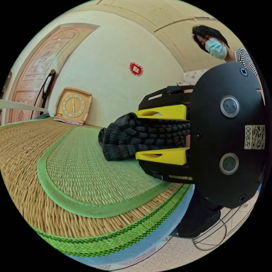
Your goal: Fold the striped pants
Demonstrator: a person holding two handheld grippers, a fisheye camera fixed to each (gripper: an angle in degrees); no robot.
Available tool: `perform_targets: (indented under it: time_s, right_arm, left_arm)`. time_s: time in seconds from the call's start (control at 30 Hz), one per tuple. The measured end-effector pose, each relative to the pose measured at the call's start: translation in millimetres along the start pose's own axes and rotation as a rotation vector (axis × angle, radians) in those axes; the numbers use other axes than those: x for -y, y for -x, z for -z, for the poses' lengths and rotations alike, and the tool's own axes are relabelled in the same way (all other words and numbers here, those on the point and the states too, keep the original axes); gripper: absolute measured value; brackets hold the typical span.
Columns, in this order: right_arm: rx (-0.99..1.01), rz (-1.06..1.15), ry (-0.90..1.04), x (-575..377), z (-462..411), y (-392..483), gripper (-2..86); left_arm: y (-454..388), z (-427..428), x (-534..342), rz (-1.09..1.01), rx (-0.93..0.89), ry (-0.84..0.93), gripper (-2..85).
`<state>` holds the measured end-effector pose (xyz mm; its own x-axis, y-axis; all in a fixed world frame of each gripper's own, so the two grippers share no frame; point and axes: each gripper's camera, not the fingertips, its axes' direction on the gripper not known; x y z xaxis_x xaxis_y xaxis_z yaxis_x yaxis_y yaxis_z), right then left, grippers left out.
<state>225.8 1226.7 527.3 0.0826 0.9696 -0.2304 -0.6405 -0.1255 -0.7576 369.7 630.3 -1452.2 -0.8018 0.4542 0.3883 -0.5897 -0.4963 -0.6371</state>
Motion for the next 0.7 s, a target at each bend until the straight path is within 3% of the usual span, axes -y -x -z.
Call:
perform_targets:
  time_s: [0.7]
  right_arm:
    - [-0.044, 0.004, -0.037, -132, 99, -66, 7.5]
  left_arm:
    - [-107, -45, -142, -0.061, 0.125, -0.003, 10.1]
